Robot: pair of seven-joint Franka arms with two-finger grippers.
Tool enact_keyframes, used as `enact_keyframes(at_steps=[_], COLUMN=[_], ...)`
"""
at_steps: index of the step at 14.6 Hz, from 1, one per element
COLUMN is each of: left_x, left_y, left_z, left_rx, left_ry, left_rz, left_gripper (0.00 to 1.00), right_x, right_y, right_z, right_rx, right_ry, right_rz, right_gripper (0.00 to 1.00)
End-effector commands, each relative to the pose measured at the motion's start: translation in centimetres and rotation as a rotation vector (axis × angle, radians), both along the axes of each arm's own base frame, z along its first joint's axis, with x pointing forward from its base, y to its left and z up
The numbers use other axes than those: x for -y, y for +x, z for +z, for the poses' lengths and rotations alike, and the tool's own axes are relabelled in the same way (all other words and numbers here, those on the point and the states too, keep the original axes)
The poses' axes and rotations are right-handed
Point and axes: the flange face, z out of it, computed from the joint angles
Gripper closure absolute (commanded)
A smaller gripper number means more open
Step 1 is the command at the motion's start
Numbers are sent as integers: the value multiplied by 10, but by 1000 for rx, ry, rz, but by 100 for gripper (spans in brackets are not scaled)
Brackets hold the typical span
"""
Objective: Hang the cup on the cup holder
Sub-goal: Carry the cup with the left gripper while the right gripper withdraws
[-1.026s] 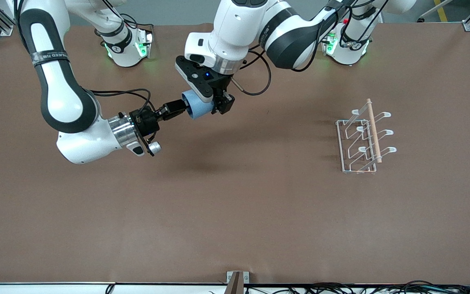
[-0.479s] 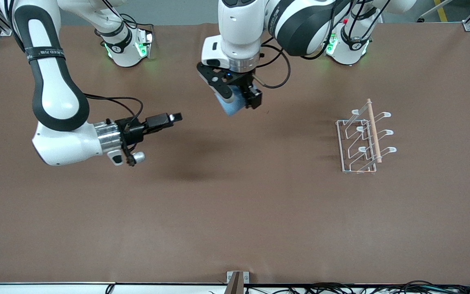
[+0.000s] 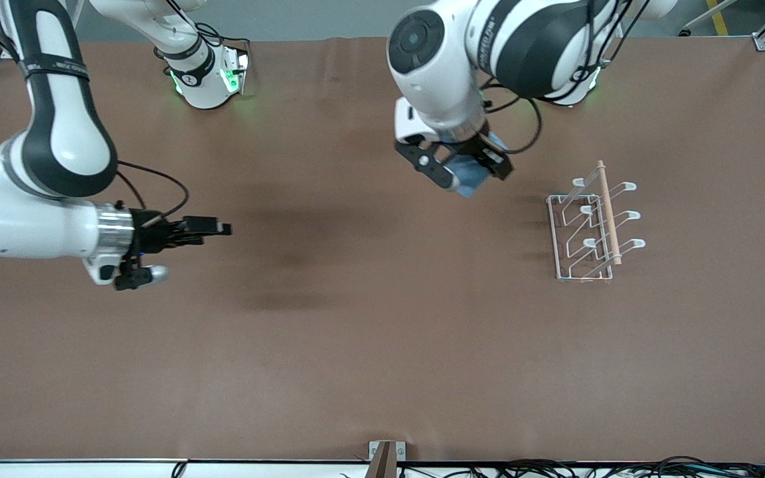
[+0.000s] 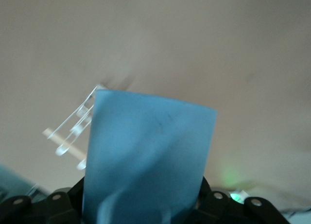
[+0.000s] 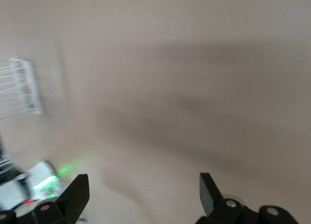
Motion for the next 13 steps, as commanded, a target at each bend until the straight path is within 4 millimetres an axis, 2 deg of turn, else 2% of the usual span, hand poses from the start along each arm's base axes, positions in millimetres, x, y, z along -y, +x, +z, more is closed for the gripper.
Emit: enact_keyframes(at_steps=[1, 2, 4, 6, 7, 9, 11, 13], left_x=[-59, -84, -109, -116, -122, -129, -136, -138], left_y=[26, 39, 47, 47, 50, 52, 47, 47], left_z=[-13, -16, -31, -46, -57, -86, -121, -140], left_rx=[-101, -130, -190, -208, -245, -297, -336, -367], left_ry=[102, 127, 237, 391, 459, 566, 703, 746], left_rz=[-62, -64, -105, -173, -198, -241, -311, -342], left_gripper=[84, 84, 84, 84, 84, 83, 83, 83], right_x=[48, 63, 102, 116, 124, 125, 113, 106], right_y=[6, 9, 11, 13, 16, 21, 22, 18], right_z=[37, 47, 55, 67, 80, 108, 118, 129], right_rx=[39, 47, 65, 128, 170, 222, 234, 200], right_ry=[-114, -139, -145, -174, -249, -361, -377, -385], right_rz=[10, 3, -40, 43, 110, 166, 173, 111], right_gripper=[0, 0, 0, 0, 0, 0, 0, 0])
